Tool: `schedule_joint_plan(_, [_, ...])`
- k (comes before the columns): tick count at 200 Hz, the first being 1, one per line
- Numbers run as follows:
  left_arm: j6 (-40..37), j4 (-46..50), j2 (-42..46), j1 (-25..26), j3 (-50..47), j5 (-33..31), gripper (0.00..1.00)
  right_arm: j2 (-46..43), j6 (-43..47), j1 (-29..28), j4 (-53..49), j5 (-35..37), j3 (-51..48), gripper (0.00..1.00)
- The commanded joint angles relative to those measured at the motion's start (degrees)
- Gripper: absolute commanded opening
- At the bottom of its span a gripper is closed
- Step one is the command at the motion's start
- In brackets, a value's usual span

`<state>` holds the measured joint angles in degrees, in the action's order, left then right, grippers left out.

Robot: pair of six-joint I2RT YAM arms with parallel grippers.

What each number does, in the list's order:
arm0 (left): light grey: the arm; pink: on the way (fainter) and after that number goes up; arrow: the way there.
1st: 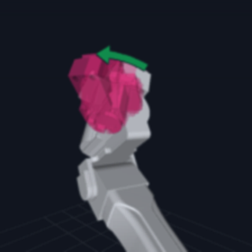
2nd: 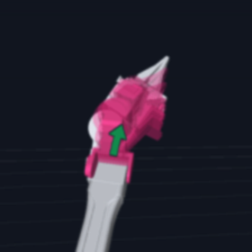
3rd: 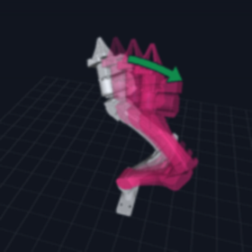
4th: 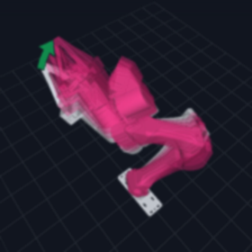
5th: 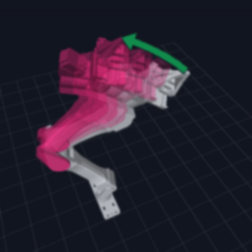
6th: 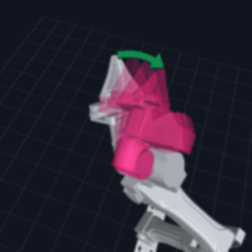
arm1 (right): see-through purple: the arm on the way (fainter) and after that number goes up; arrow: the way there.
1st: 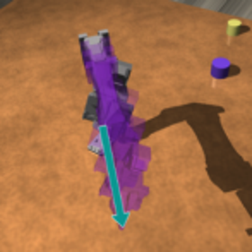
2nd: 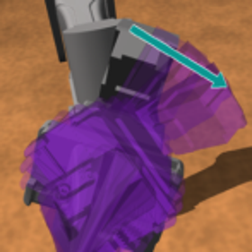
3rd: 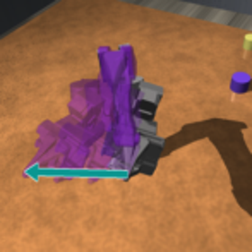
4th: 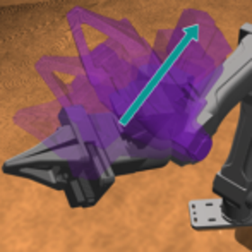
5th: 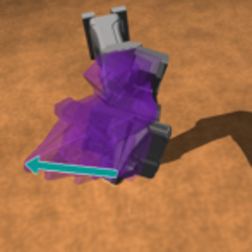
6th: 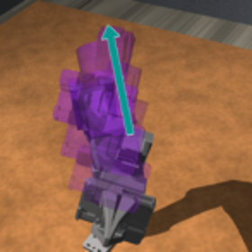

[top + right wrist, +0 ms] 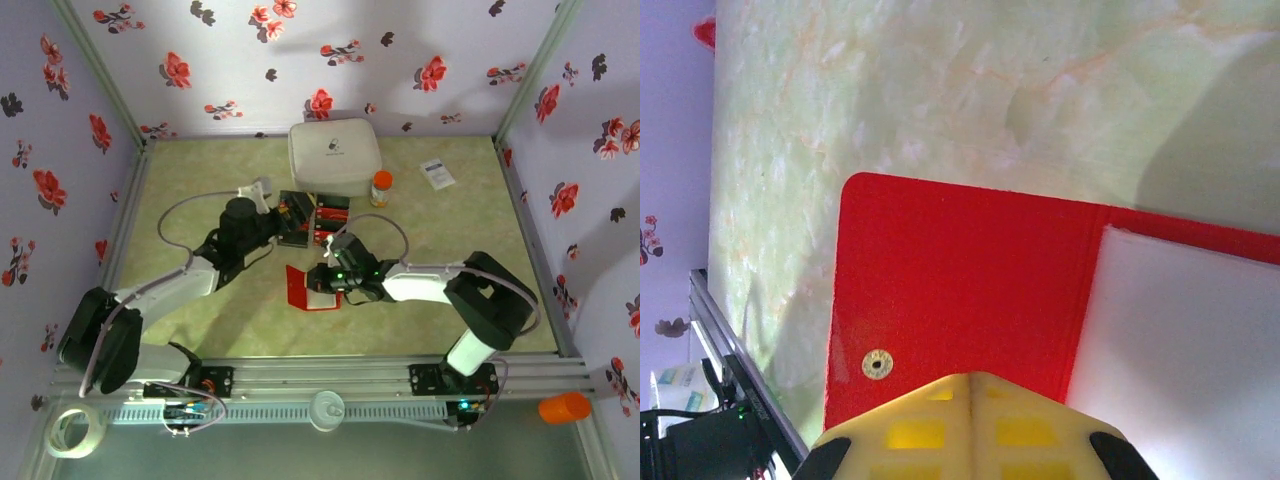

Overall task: Put the credit cards into the card holder
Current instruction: Flip over the card slot on the card holder.

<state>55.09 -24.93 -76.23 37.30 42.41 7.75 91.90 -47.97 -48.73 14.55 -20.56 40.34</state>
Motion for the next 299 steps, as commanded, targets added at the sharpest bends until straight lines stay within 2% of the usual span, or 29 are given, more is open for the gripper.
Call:
schedule_joint_plan(1, [1.6, 5.2, 2.4, 4.6, 0.5, -5.3, 1.00, -4.4, 1.9, 3.2, -3.0, 1.9, -3.0, 0.00])
schedule_joint_plan(37, [4.4, 2.1, 4.8, 11.3, -3.5, -10.7, 1.00, -8.0, 4.0, 7.8, -6.2, 1.0, -5.8, 0.00])
schedule_joint_plan(76, [6.4, 0.2, 3.8, 15.3, -8.0, -10.6, 1.00, -10.5, 5.7, 10.4, -9.0, 0.6, -5.9, 0.00])
schedule_joint_plan(117, [7.0, 2.2, 6.0, 16.5, -14.1, -11.5, 1.00, -10.5, 6.3, 10.8, -10.5, 0.0, -4.3, 0.00])
schedule_joint_plan(156, [3.7, 8.8, 7.8, 16.6, -17.0, -12.3, 0.99, -9.0, 6.6, 10.7, -11.4, -1.5, -1.8, 0.00])
schedule_joint_plan(256, [-2.6, 10.9, 4.6, 16.6, -18.7, -13.0, 0.72, -1.0, 7.4, 7.2, -12.3, -0.4, 3.8, 0.00])
schedule_joint_plan(299, [-4.2, 10.5, 1.3, 16.6, -18.2, -12.7, 0.50, 2.5, 9.0, 7.1, -13.3, 1.0, 4.5, 0.00])
